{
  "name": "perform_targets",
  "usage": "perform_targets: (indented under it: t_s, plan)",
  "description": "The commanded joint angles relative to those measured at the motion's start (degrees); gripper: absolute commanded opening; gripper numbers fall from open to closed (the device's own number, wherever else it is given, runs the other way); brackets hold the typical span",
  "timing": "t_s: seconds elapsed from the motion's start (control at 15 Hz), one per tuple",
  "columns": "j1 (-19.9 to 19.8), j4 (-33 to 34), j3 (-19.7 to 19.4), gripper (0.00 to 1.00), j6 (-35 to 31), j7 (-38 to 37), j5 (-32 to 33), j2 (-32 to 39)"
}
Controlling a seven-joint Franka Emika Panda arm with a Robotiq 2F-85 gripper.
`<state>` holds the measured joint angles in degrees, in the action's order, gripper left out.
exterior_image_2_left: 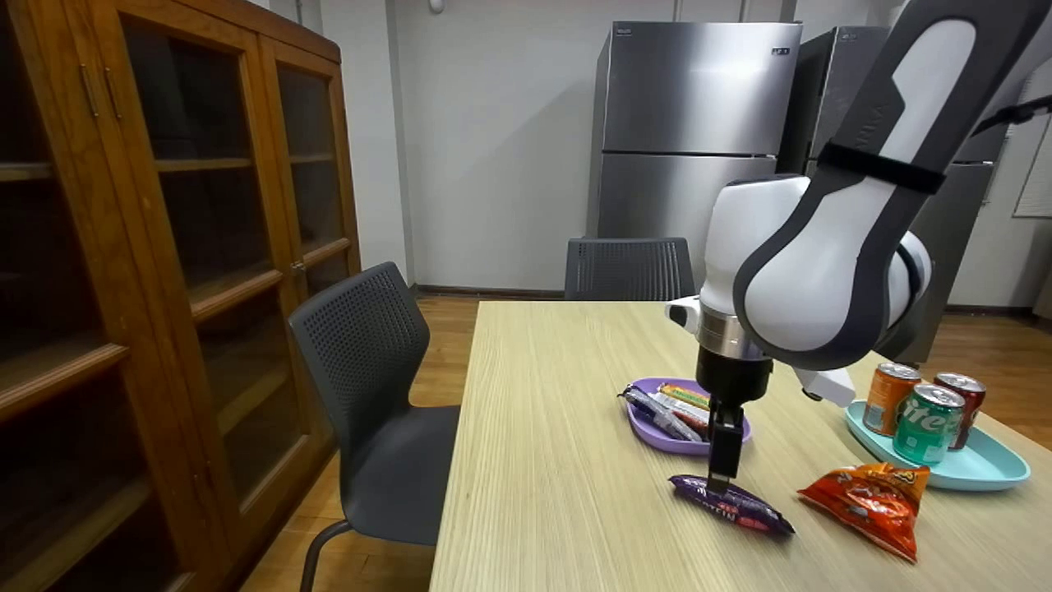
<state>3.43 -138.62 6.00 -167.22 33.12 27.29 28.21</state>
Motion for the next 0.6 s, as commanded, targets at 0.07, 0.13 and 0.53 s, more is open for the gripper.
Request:
perform_targets:
  t_s: [0.07, 0.13, 0.53]
  plan:
    - [-3.0, -0.5, 1.9, 1.00, 4.2, 2.7, -1.7, -1.2]
    - [-3.3, -0.2, 2.0, 1.00, 4.8, 2.9, -1.9, -0.8]
    - [-4.1, 0.8, 2.6, 1.00, 6.4, 4.7, -3.0, 1.1]
